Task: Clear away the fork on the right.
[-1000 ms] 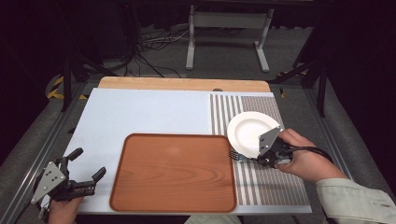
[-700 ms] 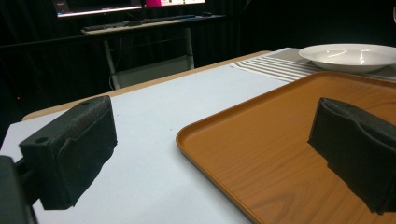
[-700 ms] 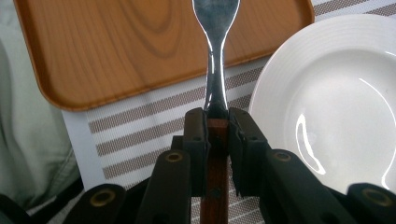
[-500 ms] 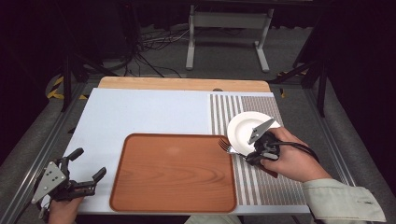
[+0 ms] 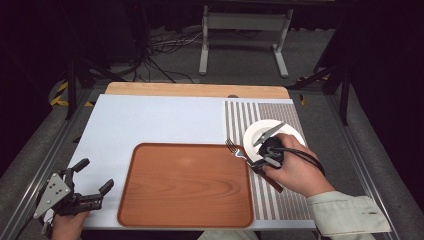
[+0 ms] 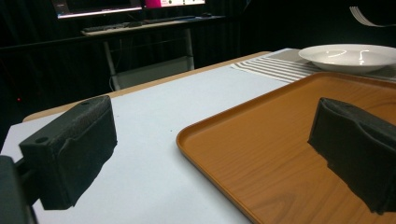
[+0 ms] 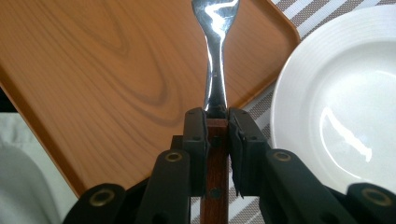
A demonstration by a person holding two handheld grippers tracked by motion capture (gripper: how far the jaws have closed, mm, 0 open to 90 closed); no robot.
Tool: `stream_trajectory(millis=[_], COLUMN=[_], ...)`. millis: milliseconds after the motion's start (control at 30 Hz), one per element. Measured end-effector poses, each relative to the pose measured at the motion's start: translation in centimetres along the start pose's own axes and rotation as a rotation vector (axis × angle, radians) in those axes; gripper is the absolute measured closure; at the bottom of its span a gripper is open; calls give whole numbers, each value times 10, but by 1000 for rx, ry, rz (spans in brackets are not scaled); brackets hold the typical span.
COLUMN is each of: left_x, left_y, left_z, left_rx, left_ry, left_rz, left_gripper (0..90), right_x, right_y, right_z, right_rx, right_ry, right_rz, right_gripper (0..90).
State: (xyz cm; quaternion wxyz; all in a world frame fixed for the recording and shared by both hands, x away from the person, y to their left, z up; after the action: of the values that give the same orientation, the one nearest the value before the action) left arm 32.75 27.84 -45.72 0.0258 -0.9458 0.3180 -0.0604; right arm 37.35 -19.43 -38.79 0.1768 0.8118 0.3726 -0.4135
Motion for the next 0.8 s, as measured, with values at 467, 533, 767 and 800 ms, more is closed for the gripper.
stream_trajectory(millis=[467,533,767,800], left_x=[0,0,-1,0], left_y=[0,0,0,0], left_z=[0,0,-1,-1], left_rx=[0,0,-3,-2], left_ry=[1,1,3,3], left_rz=[-1,-1,-3,-2], left_gripper=[17,17,17,17], right_x=[18,21,29,30], right_y=[-21,-24,-30,-30], right_z=[-12,-13,-16,-16], right_rx=[186,220,320,328], right_ry=[-44,-58,-78,-79], right_rz=[15,15,30,33], right_gripper=[783,783,783,783])
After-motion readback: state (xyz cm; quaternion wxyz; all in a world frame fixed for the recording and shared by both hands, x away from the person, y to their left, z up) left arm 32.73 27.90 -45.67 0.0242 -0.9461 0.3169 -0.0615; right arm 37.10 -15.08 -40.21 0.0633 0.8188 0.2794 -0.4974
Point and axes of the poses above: each handheld gripper's, and its own axes: x roughly forward along the jaws, z roughly out of its underside, y roughly to its right, the point moved 6 cm from there along x, roughly forward along the jaws, and after that the axes turned 13 degrees about y, right-handed, at the moved point
